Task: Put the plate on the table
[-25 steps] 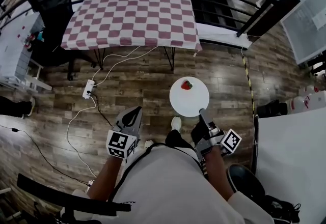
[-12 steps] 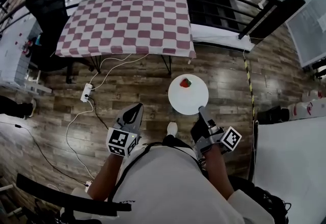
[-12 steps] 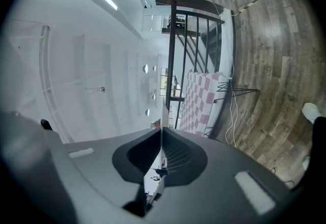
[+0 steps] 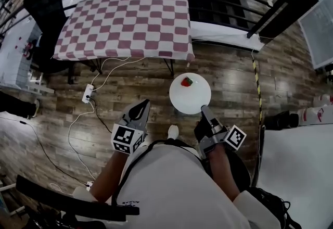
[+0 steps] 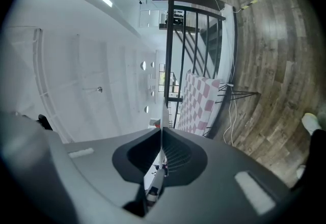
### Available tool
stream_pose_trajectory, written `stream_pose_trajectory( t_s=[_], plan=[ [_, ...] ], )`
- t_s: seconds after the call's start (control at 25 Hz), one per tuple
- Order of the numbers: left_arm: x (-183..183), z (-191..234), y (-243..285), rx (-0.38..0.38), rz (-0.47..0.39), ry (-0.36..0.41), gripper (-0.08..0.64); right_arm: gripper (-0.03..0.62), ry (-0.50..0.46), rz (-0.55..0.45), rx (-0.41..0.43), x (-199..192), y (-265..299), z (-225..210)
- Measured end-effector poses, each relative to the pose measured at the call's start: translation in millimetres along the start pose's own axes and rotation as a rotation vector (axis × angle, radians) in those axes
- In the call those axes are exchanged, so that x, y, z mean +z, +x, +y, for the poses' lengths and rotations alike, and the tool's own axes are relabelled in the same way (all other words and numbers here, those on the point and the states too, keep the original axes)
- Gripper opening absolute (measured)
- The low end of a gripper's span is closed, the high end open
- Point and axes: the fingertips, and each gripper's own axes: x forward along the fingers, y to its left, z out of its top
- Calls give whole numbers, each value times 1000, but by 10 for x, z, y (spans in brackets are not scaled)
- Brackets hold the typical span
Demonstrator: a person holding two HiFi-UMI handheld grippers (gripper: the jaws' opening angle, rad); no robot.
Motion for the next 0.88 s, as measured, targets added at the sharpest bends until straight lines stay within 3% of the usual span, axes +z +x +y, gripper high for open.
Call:
stream_pose_trajectory(
  t_s=[0.88],
  plan=[
    [150, -371, 862, 44, 16, 7, 5, 18, 11, 96, -5, 778, 90, -245]
  ],
)
